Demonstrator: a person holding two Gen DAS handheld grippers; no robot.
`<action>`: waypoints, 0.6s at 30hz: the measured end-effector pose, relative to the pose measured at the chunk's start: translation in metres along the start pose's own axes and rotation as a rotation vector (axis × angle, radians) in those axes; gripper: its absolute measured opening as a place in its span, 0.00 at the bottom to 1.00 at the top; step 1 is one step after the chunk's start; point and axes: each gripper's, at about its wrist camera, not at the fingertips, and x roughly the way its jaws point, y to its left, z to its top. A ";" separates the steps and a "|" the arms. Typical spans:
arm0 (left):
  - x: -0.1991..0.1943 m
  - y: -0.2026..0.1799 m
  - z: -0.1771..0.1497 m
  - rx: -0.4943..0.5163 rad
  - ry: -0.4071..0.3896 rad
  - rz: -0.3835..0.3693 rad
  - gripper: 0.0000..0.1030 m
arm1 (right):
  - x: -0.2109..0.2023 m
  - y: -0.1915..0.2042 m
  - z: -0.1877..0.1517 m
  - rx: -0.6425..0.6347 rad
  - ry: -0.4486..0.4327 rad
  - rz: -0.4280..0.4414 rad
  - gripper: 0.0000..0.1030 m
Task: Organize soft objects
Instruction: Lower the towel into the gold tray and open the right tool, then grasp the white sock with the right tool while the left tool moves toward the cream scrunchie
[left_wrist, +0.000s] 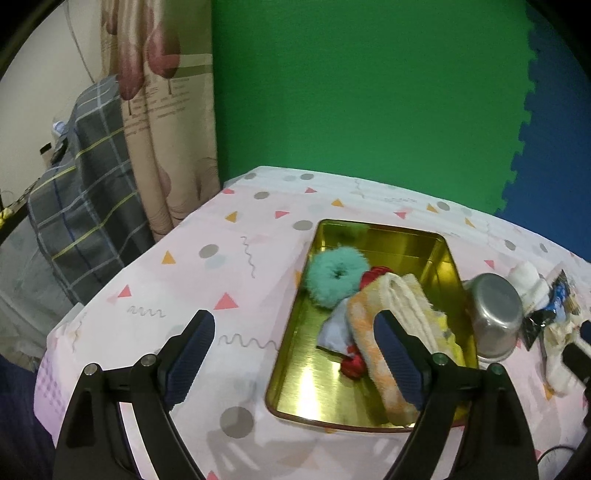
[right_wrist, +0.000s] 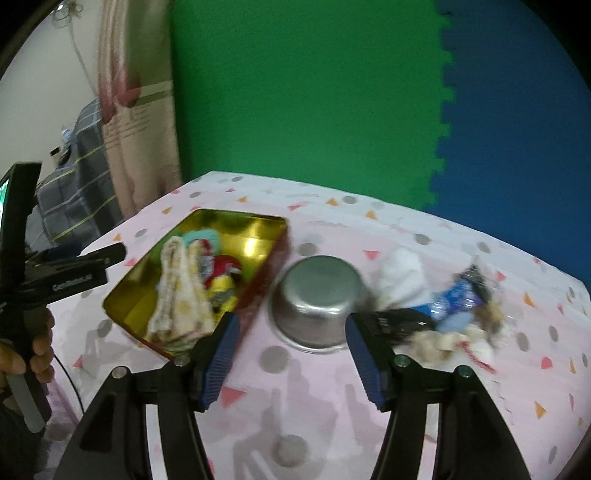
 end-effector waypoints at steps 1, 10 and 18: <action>0.000 -0.002 0.000 0.006 -0.002 -0.001 0.84 | -0.002 -0.006 -0.001 0.007 -0.003 -0.015 0.59; 0.000 -0.013 -0.003 0.033 0.000 -0.013 0.84 | -0.017 -0.088 -0.033 0.144 0.033 -0.185 0.60; 0.002 -0.020 -0.006 0.058 0.009 -0.011 0.84 | -0.009 -0.110 -0.058 0.178 0.080 -0.188 0.60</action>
